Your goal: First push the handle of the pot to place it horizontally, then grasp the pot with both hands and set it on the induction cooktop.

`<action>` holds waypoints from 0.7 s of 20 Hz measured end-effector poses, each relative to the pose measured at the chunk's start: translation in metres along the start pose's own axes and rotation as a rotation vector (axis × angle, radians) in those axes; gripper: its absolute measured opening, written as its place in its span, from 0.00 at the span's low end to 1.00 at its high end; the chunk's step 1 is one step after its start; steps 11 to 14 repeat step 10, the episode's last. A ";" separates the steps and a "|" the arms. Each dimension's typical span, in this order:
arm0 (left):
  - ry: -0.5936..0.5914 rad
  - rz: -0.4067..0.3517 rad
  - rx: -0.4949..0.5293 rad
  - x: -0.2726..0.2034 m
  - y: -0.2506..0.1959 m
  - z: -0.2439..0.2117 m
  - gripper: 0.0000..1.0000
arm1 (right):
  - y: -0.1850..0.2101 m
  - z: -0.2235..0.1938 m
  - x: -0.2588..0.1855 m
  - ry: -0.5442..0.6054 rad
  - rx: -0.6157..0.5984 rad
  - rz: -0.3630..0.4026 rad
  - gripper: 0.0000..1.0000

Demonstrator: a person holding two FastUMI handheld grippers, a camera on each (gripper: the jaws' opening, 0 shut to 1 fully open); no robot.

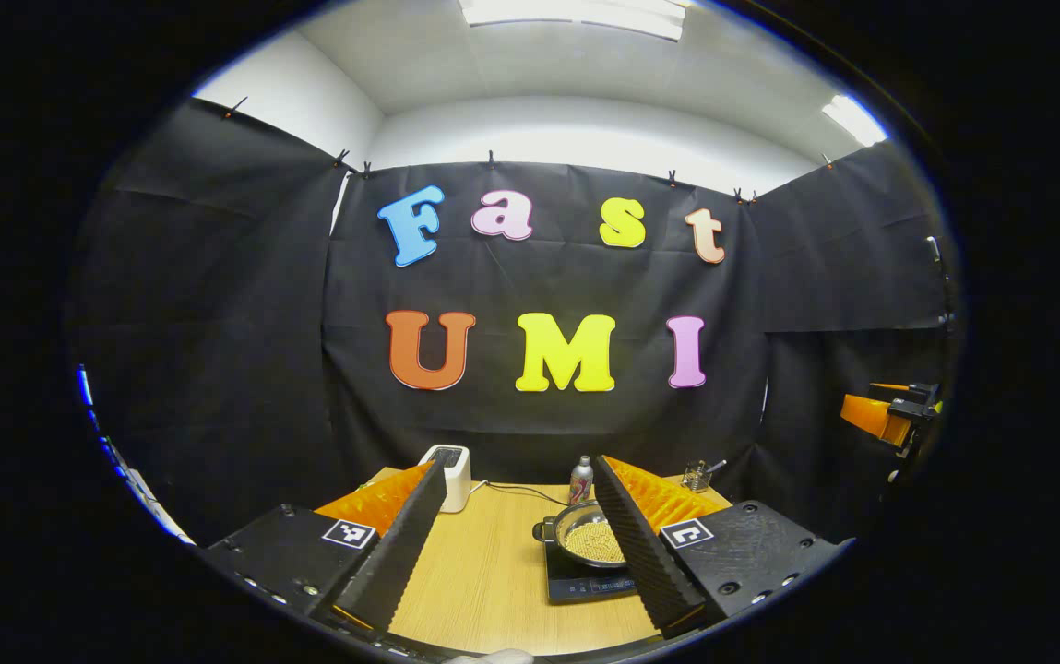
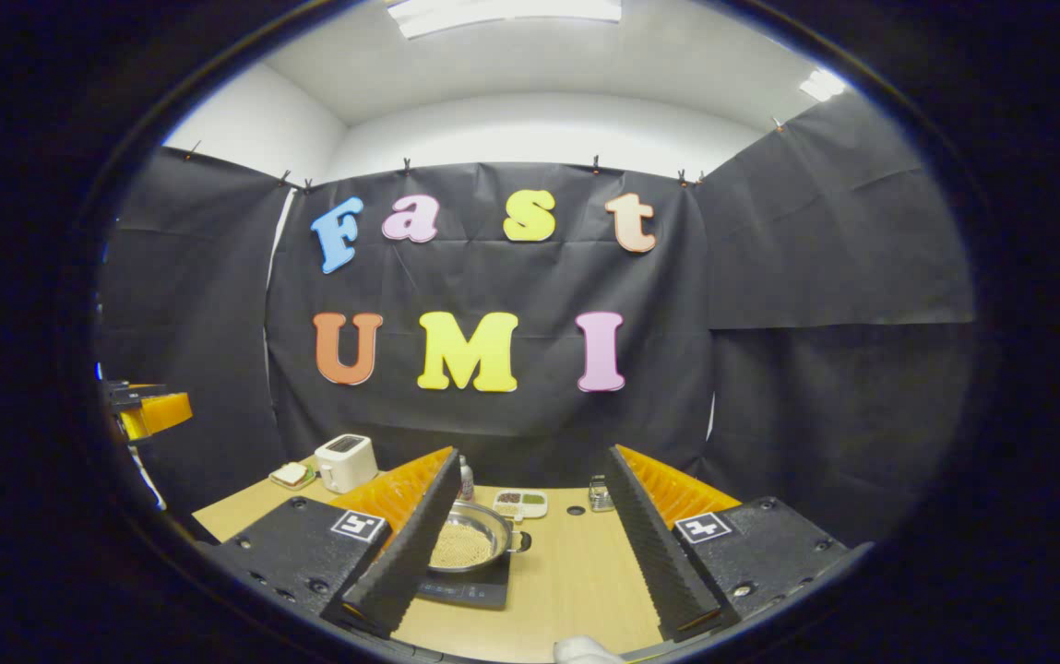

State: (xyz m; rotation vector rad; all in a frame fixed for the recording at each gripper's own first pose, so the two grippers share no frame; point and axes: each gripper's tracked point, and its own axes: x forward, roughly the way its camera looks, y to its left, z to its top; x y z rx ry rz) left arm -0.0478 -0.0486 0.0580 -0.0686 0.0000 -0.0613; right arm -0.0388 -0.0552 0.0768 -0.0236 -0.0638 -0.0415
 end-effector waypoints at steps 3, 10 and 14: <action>-0.007 -0.004 -0.004 -0.001 -0.007 0.002 0.96 | -0.001 -0.001 -0.001 0.005 -0.002 0.005 0.99; -0.009 -0.031 -0.012 0.000 -0.020 0.006 0.96 | 0.001 0.008 0.003 -0.002 -0.002 0.027 0.99; -0.009 -0.031 -0.012 0.000 -0.020 0.006 0.96 | 0.001 0.008 0.003 -0.002 -0.002 0.027 0.99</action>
